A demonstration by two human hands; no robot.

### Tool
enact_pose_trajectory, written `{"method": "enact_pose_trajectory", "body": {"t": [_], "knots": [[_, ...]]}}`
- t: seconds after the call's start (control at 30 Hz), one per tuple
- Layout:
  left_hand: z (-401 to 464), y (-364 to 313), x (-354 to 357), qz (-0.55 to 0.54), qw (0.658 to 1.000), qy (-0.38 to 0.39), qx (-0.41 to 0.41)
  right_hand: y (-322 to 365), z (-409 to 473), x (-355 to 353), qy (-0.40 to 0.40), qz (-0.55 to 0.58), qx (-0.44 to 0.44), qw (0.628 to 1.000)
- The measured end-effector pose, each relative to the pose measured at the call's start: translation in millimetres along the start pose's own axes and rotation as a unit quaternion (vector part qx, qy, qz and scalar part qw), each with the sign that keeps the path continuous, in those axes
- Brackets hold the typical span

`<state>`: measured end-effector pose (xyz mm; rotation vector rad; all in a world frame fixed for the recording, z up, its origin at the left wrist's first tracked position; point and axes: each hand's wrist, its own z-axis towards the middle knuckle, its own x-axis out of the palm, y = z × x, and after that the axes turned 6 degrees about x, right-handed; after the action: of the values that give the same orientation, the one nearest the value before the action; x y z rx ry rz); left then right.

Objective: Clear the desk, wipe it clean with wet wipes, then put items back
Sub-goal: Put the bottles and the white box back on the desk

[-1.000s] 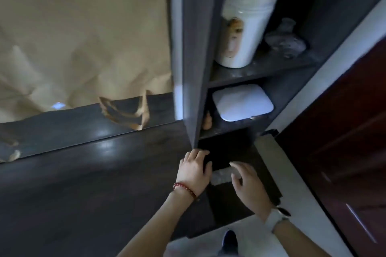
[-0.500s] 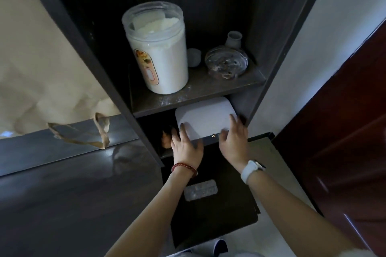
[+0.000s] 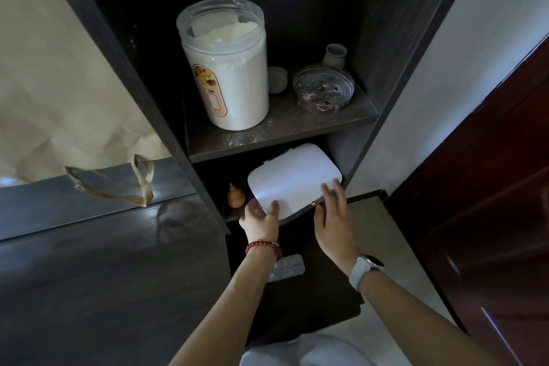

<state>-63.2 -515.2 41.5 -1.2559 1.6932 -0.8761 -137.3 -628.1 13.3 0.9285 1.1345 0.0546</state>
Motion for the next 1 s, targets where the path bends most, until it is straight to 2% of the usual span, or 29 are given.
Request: {"method": "enact_pose_trajectory", "body": {"t": [0.07, 0.2, 0.3, 0.4, 0.53, 0.63, 0.7, 0.87, 1.0], "knots": [[5, 4, 3, -0.044, 0.998, -0.016, -0.035, -3, -3, 0, 0.007, -0.008, -0.005, 1.000], [1, 6, 9, -0.085, 0.996, -0.034, -0.017, -17, -6, -1, 0.006, -0.043, -0.019, 0.999], [-10, 10, 8, -0.132, 0.991, -0.022, -0.026, -21, -8, -7, 0.012, 0.032, -0.027, 0.999], [-24, 18, 4, -0.171, 0.985, -0.008, -0.017, -21, -17, -22, -0.023, 0.166, 0.045, 0.985], [-50, 33, -15, -0.180, 0.983, 0.010, -0.030, -24, -30, -33, 0.026, 0.332, 0.203, 0.921], [-70, 51, -42, -0.154, 0.987, 0.041, -0.033, -24, -51, -31, 0.059, 0.292, 0.198, 0.934], [-80, 67, -65, -0.126, 0.991, 0.034, -0.040, -25, -74, -21, 0.087, 0.271, 0.182, 0.941], [-94, 106, -134, -0.055, 0.996, -0.023, -0.060, -11, -128, 26, 0.201, 0.225, 0.180, 0.936], [-92, 125, -195, -0.042, 0.993, -0.101, -0.048, 46, -150, 70, 0.256, 0.197, 0.154, 0.934]]}}
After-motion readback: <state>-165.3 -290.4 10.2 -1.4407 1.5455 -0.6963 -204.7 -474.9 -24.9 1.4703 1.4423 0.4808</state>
